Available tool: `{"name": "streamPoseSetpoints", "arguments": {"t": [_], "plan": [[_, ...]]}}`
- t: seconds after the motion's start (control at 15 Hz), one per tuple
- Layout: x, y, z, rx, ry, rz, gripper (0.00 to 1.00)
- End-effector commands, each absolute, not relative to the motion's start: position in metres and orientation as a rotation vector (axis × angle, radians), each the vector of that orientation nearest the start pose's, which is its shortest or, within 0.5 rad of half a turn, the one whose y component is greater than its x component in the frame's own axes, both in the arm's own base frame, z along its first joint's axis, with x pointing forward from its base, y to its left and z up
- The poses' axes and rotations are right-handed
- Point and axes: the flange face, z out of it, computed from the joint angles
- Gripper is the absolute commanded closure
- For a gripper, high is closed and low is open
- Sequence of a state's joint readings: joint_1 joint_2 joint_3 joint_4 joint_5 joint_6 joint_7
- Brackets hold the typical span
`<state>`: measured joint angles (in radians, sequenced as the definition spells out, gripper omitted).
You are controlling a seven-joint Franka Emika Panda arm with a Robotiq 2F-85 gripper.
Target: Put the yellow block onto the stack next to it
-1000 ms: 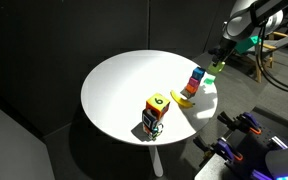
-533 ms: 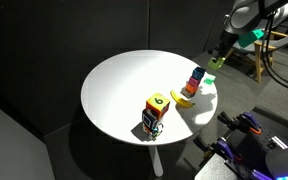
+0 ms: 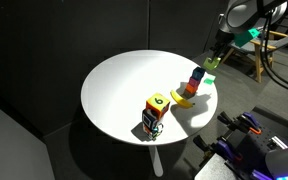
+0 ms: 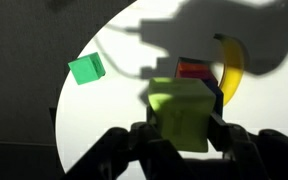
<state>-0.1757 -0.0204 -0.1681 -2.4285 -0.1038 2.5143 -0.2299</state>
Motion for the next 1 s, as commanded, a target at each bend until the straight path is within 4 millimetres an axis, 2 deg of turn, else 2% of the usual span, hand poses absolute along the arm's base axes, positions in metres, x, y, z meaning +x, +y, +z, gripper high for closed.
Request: {"name": "streamPoseSetpoints", "arguments": {"t": [0.0,0.93], "plan": [[0.476,-0.154,0.323,-3.218,0.053,-0.125,0.75],[0.507,-0.133,0.314,-3.22,-0.011,-0.113,0.75]]}}
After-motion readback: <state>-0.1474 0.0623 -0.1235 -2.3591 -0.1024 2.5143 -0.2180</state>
